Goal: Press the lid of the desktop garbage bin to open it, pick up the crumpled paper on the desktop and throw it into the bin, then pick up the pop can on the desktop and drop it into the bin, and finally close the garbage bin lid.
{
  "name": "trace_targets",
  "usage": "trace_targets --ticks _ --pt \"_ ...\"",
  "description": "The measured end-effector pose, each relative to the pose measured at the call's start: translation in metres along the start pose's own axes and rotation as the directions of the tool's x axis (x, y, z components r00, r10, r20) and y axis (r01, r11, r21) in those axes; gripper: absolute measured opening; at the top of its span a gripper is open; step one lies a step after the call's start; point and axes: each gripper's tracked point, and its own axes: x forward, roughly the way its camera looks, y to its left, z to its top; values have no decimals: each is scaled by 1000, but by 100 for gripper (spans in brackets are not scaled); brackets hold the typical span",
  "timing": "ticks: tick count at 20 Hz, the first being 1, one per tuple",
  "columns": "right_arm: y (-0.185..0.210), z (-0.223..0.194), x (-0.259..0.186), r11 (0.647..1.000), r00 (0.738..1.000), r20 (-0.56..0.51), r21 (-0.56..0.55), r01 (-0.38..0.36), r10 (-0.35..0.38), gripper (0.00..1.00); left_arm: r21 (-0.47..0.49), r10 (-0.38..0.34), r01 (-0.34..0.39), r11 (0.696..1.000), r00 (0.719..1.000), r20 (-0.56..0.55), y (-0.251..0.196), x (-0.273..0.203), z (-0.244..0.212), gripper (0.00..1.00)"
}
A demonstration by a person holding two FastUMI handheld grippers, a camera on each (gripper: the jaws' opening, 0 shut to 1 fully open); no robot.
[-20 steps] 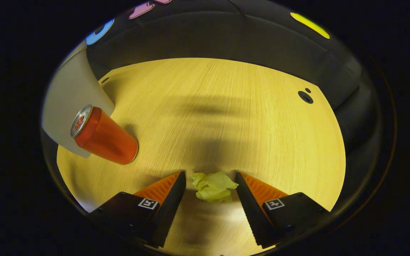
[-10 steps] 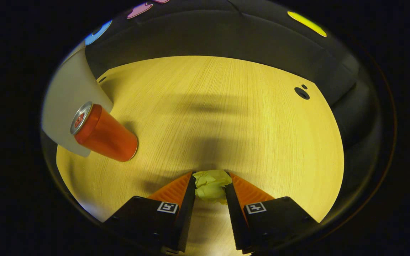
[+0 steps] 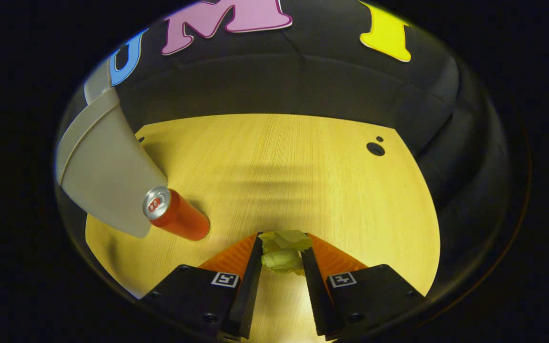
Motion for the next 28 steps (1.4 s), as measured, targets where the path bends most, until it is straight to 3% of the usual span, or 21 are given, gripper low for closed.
trace_targets --ticks 6,11,13,22,27,28 --pt "19 76 -64 998 985 173 -56 -3 13 53 -24 -42 42 999 999 -13 10 -7 -10 93" --pt "81 135 -117 993 948 297 -79 -93 113 53 115 -87 85 990 996 7 10 -18 -8 93" --pt "113 152 -132 985 929 333 -102 -136 162 53 130 -105 102 986 994 18 14 -23 -5 93" --pt "268 180 -162 910 856 333 -271 -314 395 53 59 -43 41 997 999 30 61 -40 -6 93" --pt "339 169 -156 872 842 289 -335 -358 456 53 32 16 -16 999 1000 25 91 -48 -9 93" --pt "348 166 -153 867 841 279 -341 -364 463 40 26 21 -22 999 999 26 95 -50 -10 93"
